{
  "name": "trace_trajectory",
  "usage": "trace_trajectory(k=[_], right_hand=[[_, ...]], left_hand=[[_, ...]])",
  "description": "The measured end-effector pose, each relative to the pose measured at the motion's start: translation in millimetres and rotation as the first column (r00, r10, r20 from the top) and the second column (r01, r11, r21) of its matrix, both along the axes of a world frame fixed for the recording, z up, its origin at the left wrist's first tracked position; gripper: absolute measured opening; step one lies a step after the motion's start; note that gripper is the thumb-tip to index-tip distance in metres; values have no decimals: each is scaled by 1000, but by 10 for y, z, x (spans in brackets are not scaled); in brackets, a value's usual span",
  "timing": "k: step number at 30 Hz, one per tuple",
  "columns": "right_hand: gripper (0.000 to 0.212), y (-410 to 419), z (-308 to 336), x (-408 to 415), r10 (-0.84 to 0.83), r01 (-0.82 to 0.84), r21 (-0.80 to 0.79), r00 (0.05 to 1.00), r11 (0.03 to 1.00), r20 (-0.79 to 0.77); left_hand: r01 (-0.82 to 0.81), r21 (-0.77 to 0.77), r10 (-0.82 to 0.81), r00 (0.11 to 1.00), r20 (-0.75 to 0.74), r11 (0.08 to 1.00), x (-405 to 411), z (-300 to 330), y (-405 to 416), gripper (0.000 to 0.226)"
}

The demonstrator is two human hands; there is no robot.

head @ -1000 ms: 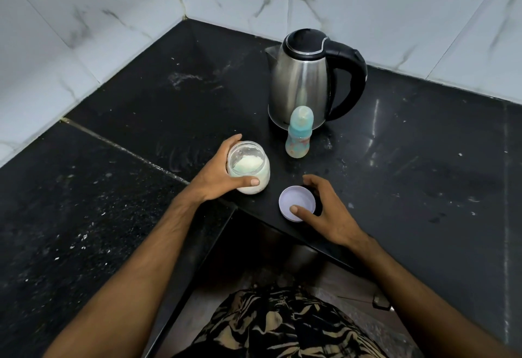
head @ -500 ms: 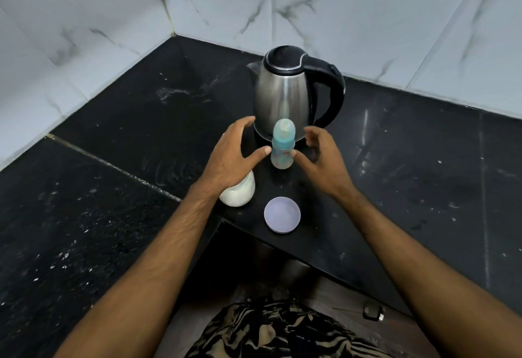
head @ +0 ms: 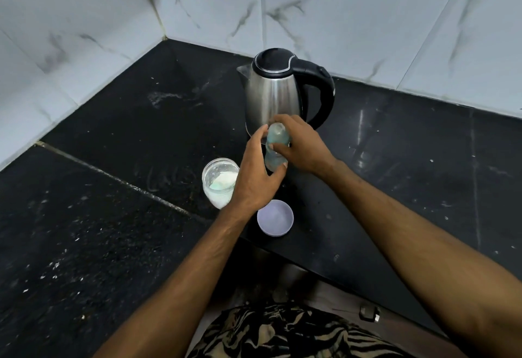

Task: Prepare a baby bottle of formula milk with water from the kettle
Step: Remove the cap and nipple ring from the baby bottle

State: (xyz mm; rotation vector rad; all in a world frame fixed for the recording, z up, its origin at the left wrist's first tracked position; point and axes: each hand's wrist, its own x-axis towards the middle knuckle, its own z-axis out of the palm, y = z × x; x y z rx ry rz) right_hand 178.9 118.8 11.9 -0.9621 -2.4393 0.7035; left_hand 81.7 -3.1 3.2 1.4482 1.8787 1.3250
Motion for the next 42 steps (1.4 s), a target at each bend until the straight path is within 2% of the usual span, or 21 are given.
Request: trace_trajectory(k=[4,8,15,20,26,30,42], right_hand=[[54,-57,14,157,-20,20,-12,1000,1000,-24],[55,-207,50,357,-32,30,-29,997,999,-72],[56,-410,26,621,-64,61,-54,997,997,-43],[56,-446,-43,716,-84,79,-73,994,994,-63],[65,-418,-120,733,-158,147,-118,983,982,-88],[63,-411,-185,686,-201,188,-121,975,975,-100],[58,-387,-288,719,-138,86,-169,935,982,-327]], left_hand=[[-32,-36,35,997,75,999,35,-132,64,83],[25,-102,-9,988,152,994,142,-241,166,88],[39,-190,1,978,210,981,417,-395,325,57],[44,-186,-6,979,203,981,524,-526,397,48],[76,-204,-54,992,113,976,498,-583,438,54],[73,-220,-55,995,88,973,470,-593,444,56],[72,-198,-69,997,24,978,455,-651,468,53]])
